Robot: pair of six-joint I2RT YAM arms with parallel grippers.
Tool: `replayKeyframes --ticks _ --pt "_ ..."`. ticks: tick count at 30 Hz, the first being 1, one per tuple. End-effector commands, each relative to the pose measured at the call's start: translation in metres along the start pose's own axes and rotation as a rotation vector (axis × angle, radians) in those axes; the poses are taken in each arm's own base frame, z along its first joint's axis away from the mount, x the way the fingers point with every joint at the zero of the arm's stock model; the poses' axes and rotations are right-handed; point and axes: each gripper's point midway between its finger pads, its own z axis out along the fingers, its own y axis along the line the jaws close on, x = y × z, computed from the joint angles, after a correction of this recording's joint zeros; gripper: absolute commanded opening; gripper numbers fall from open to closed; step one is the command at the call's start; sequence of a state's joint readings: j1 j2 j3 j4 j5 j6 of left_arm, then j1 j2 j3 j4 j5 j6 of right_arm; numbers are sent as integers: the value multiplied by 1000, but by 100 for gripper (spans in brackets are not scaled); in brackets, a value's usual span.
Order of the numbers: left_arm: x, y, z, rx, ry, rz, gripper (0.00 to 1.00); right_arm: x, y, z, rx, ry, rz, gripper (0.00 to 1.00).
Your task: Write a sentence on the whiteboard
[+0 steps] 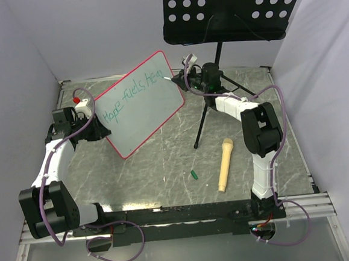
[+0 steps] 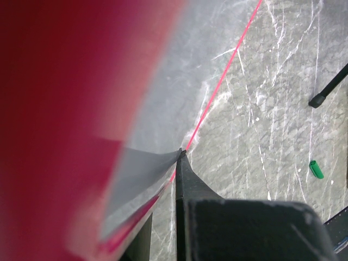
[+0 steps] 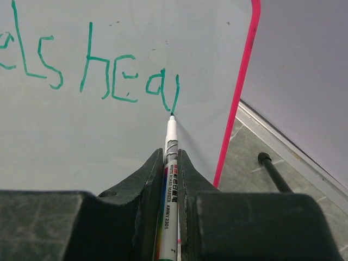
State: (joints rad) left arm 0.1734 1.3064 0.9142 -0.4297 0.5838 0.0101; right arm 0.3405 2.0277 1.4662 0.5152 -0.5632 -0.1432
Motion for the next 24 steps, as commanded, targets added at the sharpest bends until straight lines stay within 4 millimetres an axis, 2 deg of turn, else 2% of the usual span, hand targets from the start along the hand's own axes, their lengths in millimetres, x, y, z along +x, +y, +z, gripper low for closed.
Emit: replayKeyframes --ticks 1,13,24 --pt "88 75 -13 -349 346 131 1 -31 -2 4 2 -61 -40 0" --pt "89 75 -12 -348 347 130 1 -45 -8 11 7 -80 -37 0" --pt "88 75 -13 -350 345 132 1 -38 -9 14 8 -63 -26 0"
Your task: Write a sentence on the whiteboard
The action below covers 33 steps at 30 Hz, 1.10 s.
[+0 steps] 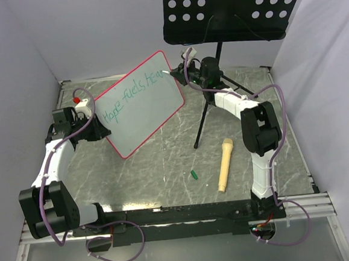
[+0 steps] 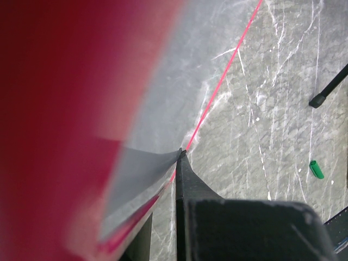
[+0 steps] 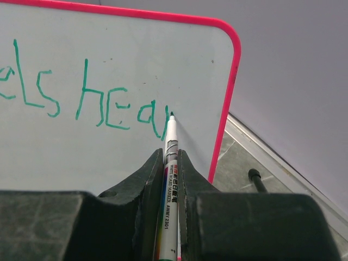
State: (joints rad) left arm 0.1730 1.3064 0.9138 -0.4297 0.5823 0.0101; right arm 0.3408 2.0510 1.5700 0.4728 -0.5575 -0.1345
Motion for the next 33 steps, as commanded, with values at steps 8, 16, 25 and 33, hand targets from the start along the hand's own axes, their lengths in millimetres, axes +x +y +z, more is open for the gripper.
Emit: replayKeyframes --ticks 8,16,25,33 --pt "88 76 -12 -349 347 131 1 -7 3 1 -12 -24 -23 0" --pt "87 75 -12 -350 344 130 1 -9 6 -2 -24 -31 -24 0" --pt "87 75 -12 -348 346 128 1 -7 8 -2 -26 -27 -21 0" --pt "87 76 -12 -348 347 129 1 -13 -1 3 7 -34 -12 0"
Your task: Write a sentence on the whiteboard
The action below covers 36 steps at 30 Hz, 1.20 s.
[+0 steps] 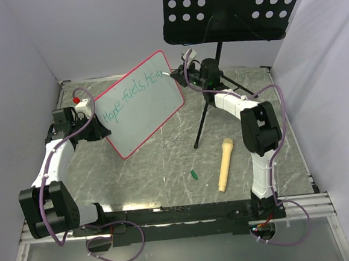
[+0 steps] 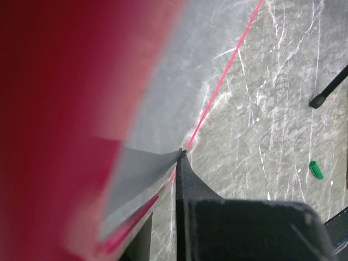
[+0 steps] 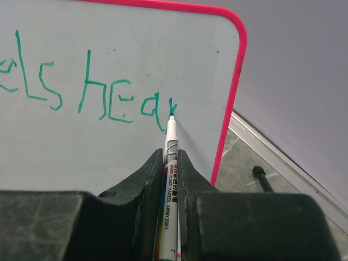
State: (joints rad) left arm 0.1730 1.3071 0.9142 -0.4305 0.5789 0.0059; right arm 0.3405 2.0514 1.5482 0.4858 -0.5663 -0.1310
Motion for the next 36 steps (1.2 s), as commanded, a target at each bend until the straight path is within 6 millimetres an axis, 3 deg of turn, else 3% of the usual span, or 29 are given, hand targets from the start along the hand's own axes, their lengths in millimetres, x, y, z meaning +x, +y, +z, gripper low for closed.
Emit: replayKeyframes --ticks 1,11,27,32,36 --pt "87 75 -12 -345 346 134 1 -21 -2 5 13 -44 -18 0" --pt "87 75 -12 -344 344 134 1 -30 -6 8 20 -57 -11 0" --pt "88 75 -12 -346 345 134 1 -23 -15 16 51 -41 11 0" --pt "89 75 -11 -344 345 132 1 -28 -15 11 53 -55 9 0" --pt "88 75 -11 -344 344 134 1 -43 -8 -4 34 -107 10 0"
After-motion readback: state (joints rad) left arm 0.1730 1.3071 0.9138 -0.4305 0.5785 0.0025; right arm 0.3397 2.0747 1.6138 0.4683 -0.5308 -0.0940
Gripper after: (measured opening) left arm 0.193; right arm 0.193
